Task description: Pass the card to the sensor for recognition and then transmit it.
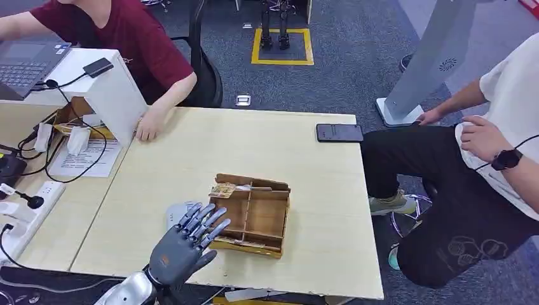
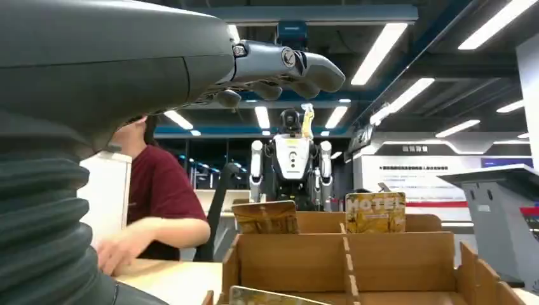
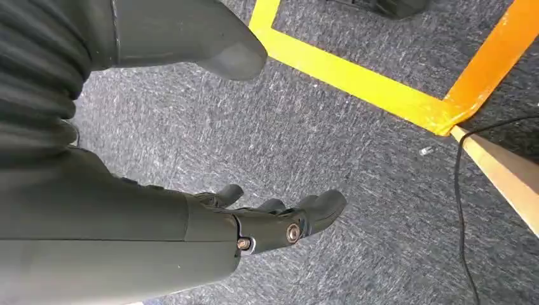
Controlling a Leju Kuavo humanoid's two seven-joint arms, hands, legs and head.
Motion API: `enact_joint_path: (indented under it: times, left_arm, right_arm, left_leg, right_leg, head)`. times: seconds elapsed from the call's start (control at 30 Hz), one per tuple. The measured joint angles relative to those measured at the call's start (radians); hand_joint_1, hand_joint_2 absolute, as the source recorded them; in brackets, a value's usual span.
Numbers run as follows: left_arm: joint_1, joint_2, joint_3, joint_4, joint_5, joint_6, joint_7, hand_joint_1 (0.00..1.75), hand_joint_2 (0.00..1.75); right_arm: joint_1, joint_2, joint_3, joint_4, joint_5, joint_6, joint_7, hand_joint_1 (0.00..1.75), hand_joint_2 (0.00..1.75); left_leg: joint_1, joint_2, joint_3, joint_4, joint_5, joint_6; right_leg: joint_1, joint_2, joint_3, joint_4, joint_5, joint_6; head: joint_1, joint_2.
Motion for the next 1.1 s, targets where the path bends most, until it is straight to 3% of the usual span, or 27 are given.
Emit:
enact_joint_path:
  times: [0.7,1.1]
  left_arm:
    - [-0.047,-0.049,-0.091,0.107,0.059,-0.024,-0.031,0.0,1.75]
    - [-0.06,-0.058,-0.095,0.146,0.018,-0.015,0.001,0.0,1.75]
  right_arm:
    - [-0.01,0.006,0.0,-0.003,0.002,-0.001,-0.011,0.0,1.75]
    - [-0.01,0.009,0.0,-0.003,0.006,-0.002,-0.012,0.0,1.75]
  left_leg:
    - [0.0,0.0,0.0,0.0,0.0,0.0]
    - [0.0,0.0,0.0,0.0,0.0,0.0]
  right_leg:
    - [0.0,0.0,0.0,0.0,0.0,0.0]
    - [0.0,0.0,0.0,0.0,0.0,0.0]
  head:
    - [0.0,0.0]
    - [0.0,0.0]
